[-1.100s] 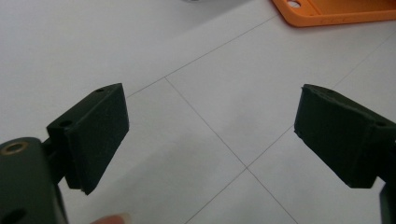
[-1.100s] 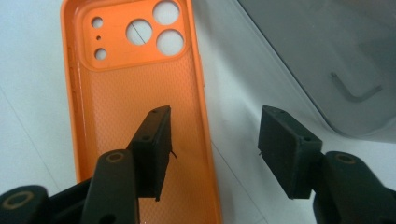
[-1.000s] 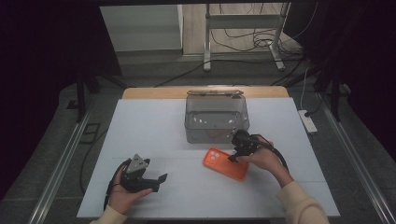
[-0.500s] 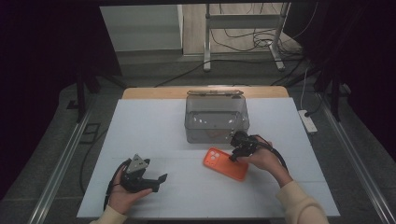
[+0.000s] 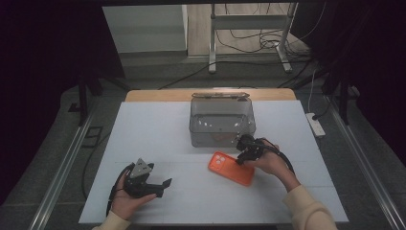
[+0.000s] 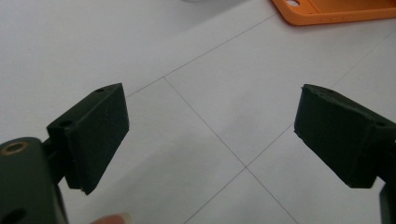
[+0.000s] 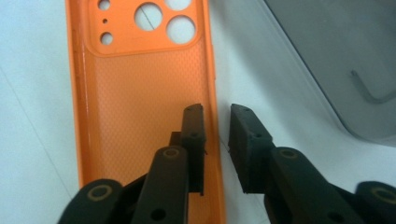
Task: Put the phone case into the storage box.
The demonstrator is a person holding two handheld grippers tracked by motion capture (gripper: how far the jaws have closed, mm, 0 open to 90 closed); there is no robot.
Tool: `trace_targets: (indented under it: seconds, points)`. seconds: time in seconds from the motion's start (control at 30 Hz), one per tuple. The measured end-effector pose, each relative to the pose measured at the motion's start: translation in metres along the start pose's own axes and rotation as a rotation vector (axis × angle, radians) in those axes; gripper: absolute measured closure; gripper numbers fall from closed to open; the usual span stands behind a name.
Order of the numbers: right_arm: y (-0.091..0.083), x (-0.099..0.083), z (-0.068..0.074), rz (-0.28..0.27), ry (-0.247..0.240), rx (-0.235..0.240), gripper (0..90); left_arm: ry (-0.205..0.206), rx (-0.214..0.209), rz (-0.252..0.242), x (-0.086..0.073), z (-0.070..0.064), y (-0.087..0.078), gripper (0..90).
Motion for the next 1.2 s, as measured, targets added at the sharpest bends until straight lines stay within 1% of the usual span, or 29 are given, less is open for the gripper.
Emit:
trace_targets:
  seconds: [0.13, 0.23, 0.3, 0.43, 0.53, 0.67, 0.8, 0.83, 1.03, 1.07, 1.1, 1.2]
  points:
    - [0.0002, 0.0001, 0.0019, 0.004, -0.01, 0.013, 78.6, 0.001, 0.0, 0.0, -0.0001, -0.0004, -0.0001, 10.4]
    - [0.0002, 0.0004, 0.0022, 0.005, -0.012, 0.013, 80.4, 0.001, 0.0, 0.0, -0.0002, -0.0003, -0.0001, 10.4]
    - [-0.0001, 0.0, 0.0017, 0.01, -0.011, 0.004, 81.4, 0.001, -0.001, 0.0, -0.0002, -0.0004, -0.0001, 10.4]
    - [-0.0001, -0.0002, 0.0018, 0.011, -0.01, 0.007, 82.4, 0.001, -0.001, 0.0, -0.0002, -0.0004, -0.0003, 10.4]
    - [0.0003, 0.0001, 0.0019, 0.01, -0.015, 0.009, 82.4, 0.001, -0.001, 0.0, -0.0003, -0.0004, -0.0003, 10.4]
    - [-0.0001, -0.0002, 0.0011, 0.017, -0.024, -0.005, 81.7, 0.0, -0.001, -0.001, -0.0001, -0.0004, -0.0006, 10.4]
    - [-0.0001, -0.0004, 0.0012, 0.015, -0.012, -0.006, 80.4, 0.002, -0.003, 0.001, -0.0003, -0.0008, -0.0003, 10.3]
    - [0.0, -0.0003, 0.0016, 0.014, -0.008, 0.002, 80.3, 0.003, -0.003, 0.001, -0.0003, -0.0008, -0.0003, 10.3]
    - [0.0, -0.0005, -0.0003, 0.022, -0.007, -0.005, 80.0, 0.003, -0.002, 0.002, -0.0003, -0.0009, 0.0, 10.4]
    - [0.0006, -0.0001, 0.0002, 0.019, 0.0, 0.004, 79.9, 0.004, -0.002, 0.002, -0.0003, -0.0009, 0.0, 10.3]
    - [0.0001, -0.0005, 0.0, 0.03, 0.002, -0.004, 79.6, 0.004, -0.002, 0.002, -0.0003, -0.0011, 0.0001, 10.3]
    - [0.0005, 0.0003, 0.0005, 0.04, 0.0, -0.008, 80.0, 0.004, -0.001, 0.003, -0.0004, -0.0012, 0.0002, 10.3]
Point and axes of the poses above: each handheld gripper's, and its own axes: y roughly forward along the jaws, x roughly out of its top, z roughly to its left, the point moved 10 cm from there along y, roughly forward along the jaws, and after that the axes turned 10 degrees about -z, right-handed, at the moved point
